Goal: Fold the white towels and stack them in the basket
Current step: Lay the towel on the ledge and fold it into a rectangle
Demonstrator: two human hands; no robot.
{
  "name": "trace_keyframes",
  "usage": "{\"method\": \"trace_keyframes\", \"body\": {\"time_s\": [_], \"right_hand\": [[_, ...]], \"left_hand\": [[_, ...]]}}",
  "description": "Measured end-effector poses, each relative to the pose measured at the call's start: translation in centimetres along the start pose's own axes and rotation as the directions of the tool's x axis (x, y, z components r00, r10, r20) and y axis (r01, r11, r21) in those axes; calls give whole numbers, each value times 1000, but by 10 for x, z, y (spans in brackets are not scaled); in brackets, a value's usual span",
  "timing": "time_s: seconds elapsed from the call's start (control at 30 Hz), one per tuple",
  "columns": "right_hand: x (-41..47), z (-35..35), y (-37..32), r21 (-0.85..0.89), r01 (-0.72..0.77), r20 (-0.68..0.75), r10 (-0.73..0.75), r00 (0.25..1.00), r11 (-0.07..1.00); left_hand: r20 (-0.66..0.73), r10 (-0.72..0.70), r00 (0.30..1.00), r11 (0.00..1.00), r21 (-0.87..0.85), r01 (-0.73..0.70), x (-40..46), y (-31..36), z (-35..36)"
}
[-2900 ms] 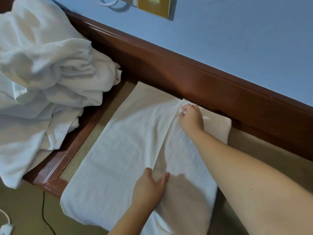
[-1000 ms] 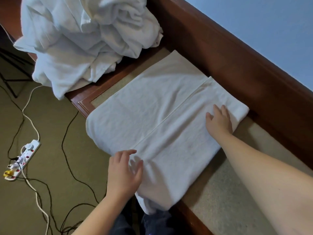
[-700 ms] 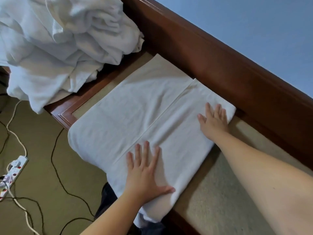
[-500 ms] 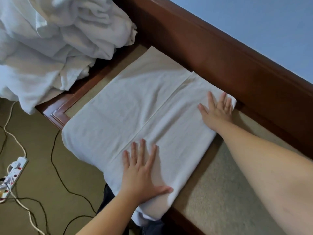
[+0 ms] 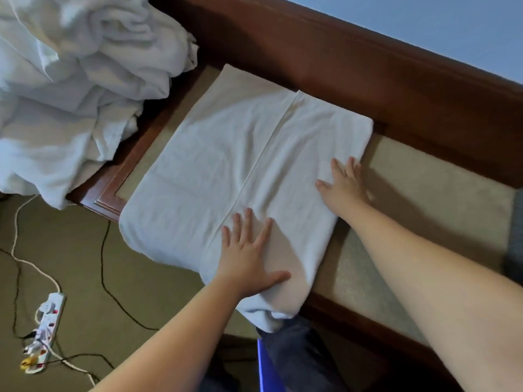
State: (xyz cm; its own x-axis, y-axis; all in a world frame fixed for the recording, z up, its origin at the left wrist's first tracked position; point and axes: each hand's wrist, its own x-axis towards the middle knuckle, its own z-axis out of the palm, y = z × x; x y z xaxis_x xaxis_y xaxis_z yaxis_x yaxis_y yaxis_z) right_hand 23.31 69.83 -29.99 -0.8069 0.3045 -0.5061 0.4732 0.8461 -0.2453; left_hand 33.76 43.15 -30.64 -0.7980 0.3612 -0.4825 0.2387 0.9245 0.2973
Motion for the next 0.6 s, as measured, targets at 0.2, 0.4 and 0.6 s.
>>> {"method": "trace_keyframes", "body": {"time_s": [0.2, 0.4, 0.6], "right_hand": [[-153, 95, 14, 347, -15, -264, 113, 958, 938], [-282, 205, -5, 874, -260, -102, 678, 728, 410], [-265, 252, -21, 683, -313, 631, 316, 709, -660]], "left_hand": [[-3, 187, 982, 975, 122, -185, -26, -40, 3], [91, 274, 957, 933, 219, -287, -31, -44, -2], [131, 191, 973, 909, 351, -225, -27, -16, 3]]}}
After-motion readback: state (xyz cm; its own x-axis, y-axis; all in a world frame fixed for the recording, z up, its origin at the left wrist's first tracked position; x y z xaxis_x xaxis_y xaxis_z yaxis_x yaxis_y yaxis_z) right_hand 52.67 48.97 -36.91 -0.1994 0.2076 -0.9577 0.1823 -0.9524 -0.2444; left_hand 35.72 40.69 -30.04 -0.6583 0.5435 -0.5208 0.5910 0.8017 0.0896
